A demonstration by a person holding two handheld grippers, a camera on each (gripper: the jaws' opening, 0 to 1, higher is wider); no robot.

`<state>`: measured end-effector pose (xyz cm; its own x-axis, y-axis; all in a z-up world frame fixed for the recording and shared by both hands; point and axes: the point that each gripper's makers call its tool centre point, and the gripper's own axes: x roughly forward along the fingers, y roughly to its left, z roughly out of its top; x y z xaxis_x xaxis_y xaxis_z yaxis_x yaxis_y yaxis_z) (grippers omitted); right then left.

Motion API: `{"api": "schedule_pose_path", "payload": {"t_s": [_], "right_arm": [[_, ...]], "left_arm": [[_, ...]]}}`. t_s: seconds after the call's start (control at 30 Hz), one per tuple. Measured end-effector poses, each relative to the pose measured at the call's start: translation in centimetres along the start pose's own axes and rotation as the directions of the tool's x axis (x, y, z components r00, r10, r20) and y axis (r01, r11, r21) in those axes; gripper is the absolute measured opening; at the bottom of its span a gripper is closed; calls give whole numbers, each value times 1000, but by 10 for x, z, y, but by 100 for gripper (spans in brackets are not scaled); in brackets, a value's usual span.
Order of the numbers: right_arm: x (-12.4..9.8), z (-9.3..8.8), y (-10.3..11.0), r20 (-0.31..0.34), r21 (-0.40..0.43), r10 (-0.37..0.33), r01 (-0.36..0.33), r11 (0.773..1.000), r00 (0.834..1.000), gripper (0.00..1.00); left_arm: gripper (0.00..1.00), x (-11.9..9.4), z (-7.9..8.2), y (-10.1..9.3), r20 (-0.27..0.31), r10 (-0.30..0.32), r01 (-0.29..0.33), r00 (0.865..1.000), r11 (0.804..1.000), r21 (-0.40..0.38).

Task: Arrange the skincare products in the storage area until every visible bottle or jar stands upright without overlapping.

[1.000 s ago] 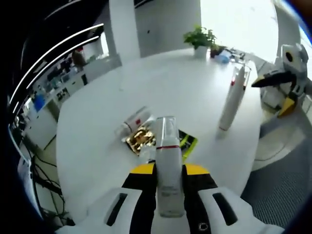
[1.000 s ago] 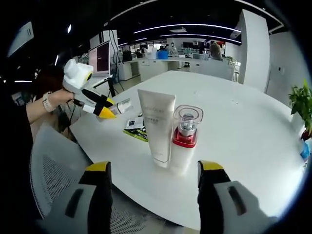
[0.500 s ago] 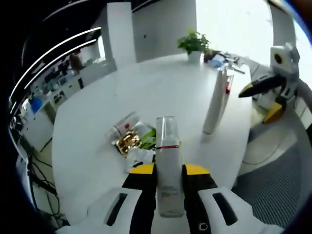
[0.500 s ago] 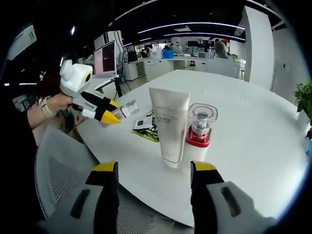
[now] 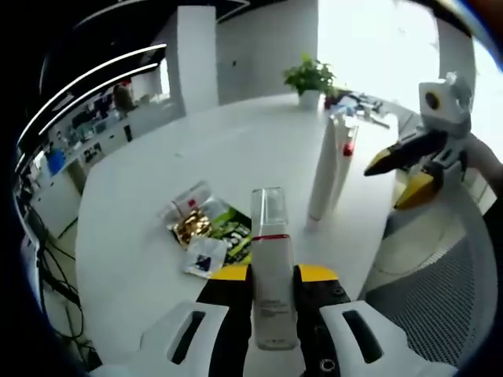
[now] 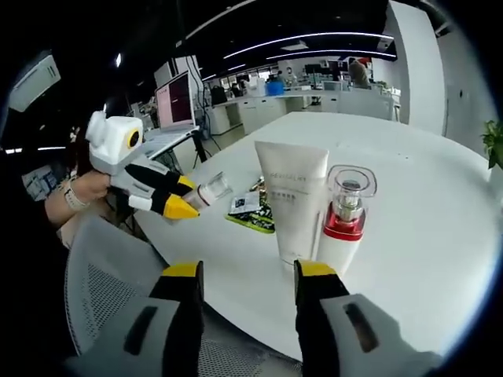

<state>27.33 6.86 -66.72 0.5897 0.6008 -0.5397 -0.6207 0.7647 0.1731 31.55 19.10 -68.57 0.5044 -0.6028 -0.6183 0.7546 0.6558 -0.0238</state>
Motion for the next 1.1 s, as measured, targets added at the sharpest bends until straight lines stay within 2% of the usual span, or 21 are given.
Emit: {"api": "schedule_pose_path", "payload": {"t_s": [0.1,0.2,0.37,0.67,0.83,0.97,1.03,1.1], "right_arm": [[2,2,3,7,7,9,-9,1000,1000,45],[3,5,7,20,21,27,-27,999,999,44],[4,16,13,92,69,66,-73,995,994,39],[10,17,14,96,78,60,-67,995,994,36],[14,23,22,152,165,105,-129,978,983,36],[17,25,22,169,185,111,-142,973,979,36],[18,27,24,180,201,128,-164,966,975,36],[19,28,26,191,221,144,-186,957,971,36]], "left_arm": [[16,0,3,-10,18,-37,38,999,999,-31],[16,-1,5,-16,25,-38,39,999,999,-21],[16,1,5,-25,27,-66,66,997,998,-15],[16,-2,10,-38,51,-77,78,996,997,-16],[16,-3,12,-42,68,-73,74,995,997,-11],[16,-4,14,-48,78,-84,84,993,996,-2],[16,-4,14,-59,80,-149,151,986,988,-14],[16,-4,14,-58,96,-153,156,984,987,-25]]}}
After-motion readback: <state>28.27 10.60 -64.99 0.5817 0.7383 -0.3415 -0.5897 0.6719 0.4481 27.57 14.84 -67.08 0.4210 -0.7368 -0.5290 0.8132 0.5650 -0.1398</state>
